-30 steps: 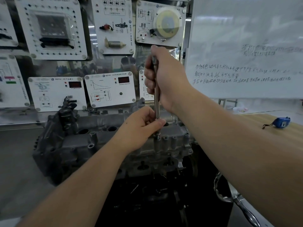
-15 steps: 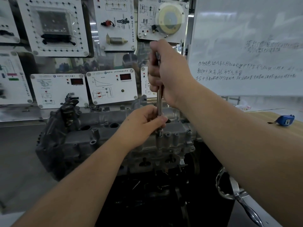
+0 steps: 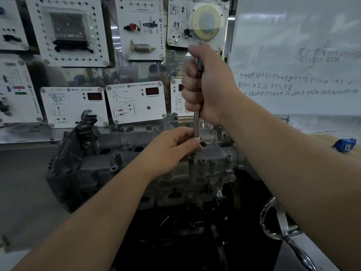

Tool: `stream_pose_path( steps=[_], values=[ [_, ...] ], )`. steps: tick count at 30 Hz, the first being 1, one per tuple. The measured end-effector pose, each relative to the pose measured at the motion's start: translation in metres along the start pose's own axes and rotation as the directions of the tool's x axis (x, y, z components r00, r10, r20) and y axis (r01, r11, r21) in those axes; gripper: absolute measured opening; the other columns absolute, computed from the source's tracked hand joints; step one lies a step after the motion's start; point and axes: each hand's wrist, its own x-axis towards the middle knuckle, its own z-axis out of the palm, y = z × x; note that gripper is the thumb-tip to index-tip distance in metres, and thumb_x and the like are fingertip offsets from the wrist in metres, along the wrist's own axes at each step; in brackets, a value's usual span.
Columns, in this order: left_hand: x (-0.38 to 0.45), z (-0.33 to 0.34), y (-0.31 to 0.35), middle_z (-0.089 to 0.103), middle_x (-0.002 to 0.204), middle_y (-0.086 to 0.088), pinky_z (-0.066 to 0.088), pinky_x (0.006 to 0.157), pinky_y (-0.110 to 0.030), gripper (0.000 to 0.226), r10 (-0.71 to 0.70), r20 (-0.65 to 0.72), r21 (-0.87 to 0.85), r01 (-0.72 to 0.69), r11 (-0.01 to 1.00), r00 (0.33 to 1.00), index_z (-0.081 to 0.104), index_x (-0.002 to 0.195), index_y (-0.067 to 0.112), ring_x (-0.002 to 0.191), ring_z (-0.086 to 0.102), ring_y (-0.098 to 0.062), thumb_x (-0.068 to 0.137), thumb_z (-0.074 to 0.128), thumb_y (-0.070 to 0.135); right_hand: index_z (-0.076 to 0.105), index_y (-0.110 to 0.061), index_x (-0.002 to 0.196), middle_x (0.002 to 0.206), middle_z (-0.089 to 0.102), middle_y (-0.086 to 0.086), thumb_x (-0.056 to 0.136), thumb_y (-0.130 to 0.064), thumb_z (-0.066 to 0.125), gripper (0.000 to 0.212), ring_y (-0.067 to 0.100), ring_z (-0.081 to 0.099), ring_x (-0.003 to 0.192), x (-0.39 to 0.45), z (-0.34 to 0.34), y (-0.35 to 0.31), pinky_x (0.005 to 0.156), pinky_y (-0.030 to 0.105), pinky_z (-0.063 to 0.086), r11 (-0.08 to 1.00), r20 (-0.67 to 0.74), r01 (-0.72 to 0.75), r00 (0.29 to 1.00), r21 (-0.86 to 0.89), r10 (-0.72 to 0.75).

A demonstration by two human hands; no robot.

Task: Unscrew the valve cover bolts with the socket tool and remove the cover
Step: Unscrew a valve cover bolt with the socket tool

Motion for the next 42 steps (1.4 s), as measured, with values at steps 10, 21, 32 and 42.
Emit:
stream_pose_path(
  steps=[10, 21, 32, 42],
  values=[
    [0.002, 0.007, 0.003, 0.073, 0.084, 0.009, 0.058, 0.08, -0.033, 0.029, 0.002, -0.092, 0.112, 0.008, 0.994, 0.996, 0.058, 0.087, 0.048, 0.075, 0.069, -0.005, 0.074, 0.056, 0.073, 0.059, -0.016, 0.074, 0.046, 0.044, -0.01, 0.099, -0.022, 0.046, 0.028, 0.01, 0.032, 0.043, -0.001, 0.013, 0.002, 0.047, 0.029, 0.028, 0.988, -0.306, 0.106, 0.942, -0.116, -0.137],
    [-0.002, -0.002, 0.006, 0.079, 0.099, 0.007, 0.059, 0.097, -0.038, 0.019, -0.056, 0.027, -0.029, 0.057, 0.998, 0.998, 0.073, 0.092, 0.042, 0.096, 0.075, -0.012, 0.101, 0.059, 0.033, 0.037, -0.023, 0.058, 0.049, 0.024, -0.006, 0.101, -0.028, 0.044, 0.045, 0.015, 0.015, 0.045, 0.0, 0.01, 0.0, 0.046, 0.026, 0.018, 0.998, 0.028, 0.024, 0.999, -0.059, -0.022],
    [0.0, 0.001, 0.005, 0.078, 0.099, 0.007, 0.058, 0.098, -0.045, 0.035, -0.056, 0.005, -0.05, 0.056, 0.997, 0.998, 0.072, 0.101, 0.037, 0.095, 0.074, -0.013, 0.077, 0.064, 0.061, 0.036, -0.023, 0.061, 0.054, 0.028, -0.003, 0.1, -0.029, 0.042, 0.039, 0.015, 0.019, 0.047, -0.005, 0.016, 0.008, 0.044, 0.025, 0.019, 0.988, -0.287, 0.138, 0.946, -0.067, -0.152],
    [0.005, 0.005, 0.0, 0.075, 0.078, 0.009, 0.061, 0.078, -0.041, 0.034, -0.017, -0.128, 0.013, 0.019, 1.0, 0.992, 0.063, 0.077, 0.037, 0.074, 0.073, -0.014, 0.067, 0.071, 0.068, 0.05, -0.018, 0.069, 0.059, 0.037, -0.001, 0.095, -0.022, 0.048, 0.027, 0.014, 0.03, 0.05, -0.004, 0.018, 0.004, 0.049, 0.029, 0.028, 0.979, -0.258, 0.087, 0.957, -0.184, -0.133]
  ],
)
